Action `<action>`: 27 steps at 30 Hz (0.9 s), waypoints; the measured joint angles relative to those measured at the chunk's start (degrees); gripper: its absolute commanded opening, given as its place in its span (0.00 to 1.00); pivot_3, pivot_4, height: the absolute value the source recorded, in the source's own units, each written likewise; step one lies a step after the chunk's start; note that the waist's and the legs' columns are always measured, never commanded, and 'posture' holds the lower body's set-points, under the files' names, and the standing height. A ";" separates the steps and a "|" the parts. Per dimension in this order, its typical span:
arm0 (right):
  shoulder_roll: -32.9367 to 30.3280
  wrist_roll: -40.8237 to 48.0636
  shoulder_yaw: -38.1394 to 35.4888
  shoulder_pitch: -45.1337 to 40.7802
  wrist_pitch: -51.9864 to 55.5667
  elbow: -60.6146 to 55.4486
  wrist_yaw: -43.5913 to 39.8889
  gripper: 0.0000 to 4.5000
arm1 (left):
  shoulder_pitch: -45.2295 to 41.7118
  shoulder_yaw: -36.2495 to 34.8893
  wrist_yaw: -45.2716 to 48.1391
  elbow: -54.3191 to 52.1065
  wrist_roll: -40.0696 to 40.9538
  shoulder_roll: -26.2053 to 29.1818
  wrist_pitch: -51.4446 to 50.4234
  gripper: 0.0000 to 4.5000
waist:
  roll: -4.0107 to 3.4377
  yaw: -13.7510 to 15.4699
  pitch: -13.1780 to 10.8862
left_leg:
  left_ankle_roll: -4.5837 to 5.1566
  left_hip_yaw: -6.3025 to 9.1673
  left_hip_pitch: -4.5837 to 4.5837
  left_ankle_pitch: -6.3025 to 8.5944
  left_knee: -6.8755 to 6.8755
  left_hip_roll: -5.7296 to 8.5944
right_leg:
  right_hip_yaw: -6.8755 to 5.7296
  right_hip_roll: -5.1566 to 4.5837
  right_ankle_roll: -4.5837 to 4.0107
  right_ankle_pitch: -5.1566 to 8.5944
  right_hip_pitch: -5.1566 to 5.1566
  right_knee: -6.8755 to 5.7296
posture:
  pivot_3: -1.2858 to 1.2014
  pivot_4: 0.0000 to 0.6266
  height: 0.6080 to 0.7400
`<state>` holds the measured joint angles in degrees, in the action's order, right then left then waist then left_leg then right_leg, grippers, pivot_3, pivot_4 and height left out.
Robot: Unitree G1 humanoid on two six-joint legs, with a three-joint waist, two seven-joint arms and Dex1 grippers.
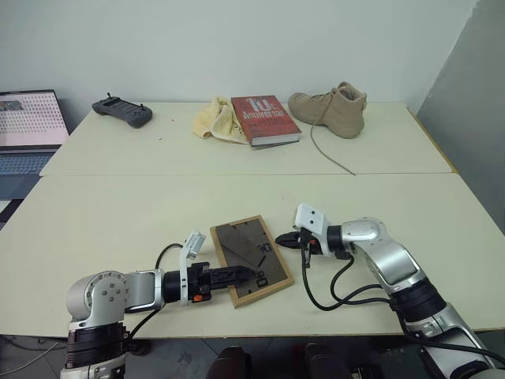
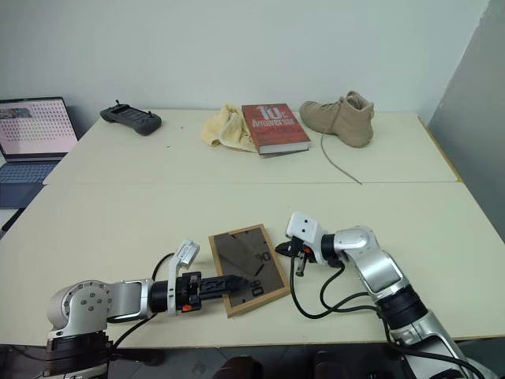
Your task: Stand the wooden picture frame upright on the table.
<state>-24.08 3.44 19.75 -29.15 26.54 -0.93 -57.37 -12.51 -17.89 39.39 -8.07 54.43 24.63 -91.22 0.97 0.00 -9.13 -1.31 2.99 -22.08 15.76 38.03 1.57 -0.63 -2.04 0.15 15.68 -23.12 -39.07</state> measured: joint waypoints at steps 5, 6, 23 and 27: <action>-0.09 0.06 -0.01 0.60 0.35 0.02 0.48 0.00 | 0.20 -0.58 -1.96 -0.20 1.05 -0.72 -0.83 0.74 | 0.02 -0.11 -0.01 | 0.00 0.00 -0.01 0.00 0.00 -0.01 | 0.00 0.01 0.00 0.00 -0.01 0.00 | 0.52 0.24 1.00; -0.11 0.05 -0.05 0.60 0.33 0.24 0.70 0.00 | 0.43 -0.57 -2.28 -0.21 1.79 -0.71 -0.94 0.70 | 0.02 -0.16 -0.01 | 0.00 0.00 -0.01 0.00 -0.01 -0.01 | 0.00 0.01 0.00 0.00 -0.02 0.00 | 0.52 0.24 1.00; -3.85 2.64 -9.50 -9.85 -1.95 10.43 3.44 0.00 | -5.45 -3.25 -9.97 -0.41 7.77 3.48 4.59 0.29 | 0.12 -0.22 -0.12 | -0.03 -0.02 -0.07 -0.02 -0.07 -0.03 | -0.02 0.04 -0.01 0.00 -0.07 0.06 | 0.52 0.24 1.00; -4.72 7.08 -13.74 -16.53 1.84 11.75 1.85 0.04 | -10.90 -0.88 -7.25 1.27 5.21 6.66 9.94 0.29 | 0.16 -0.26 -0.15 | -0.20 -0.04 -0.13 -0.11 -0.08 -0.04 | -0.01 0.04 -0.01 0.00 -0.11 0.09 | 0.52 0.24 1.00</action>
<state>-28.80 10.52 6.01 -45.68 28.38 10.82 -55.52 -23.41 -18.77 32.15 -6.81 59.64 31.29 -81.27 1.12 -0.26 -9.28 -1.50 2.95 -22.21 15.64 37.96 1.53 -0.64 -2.00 0.14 15.68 -23.23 -38.98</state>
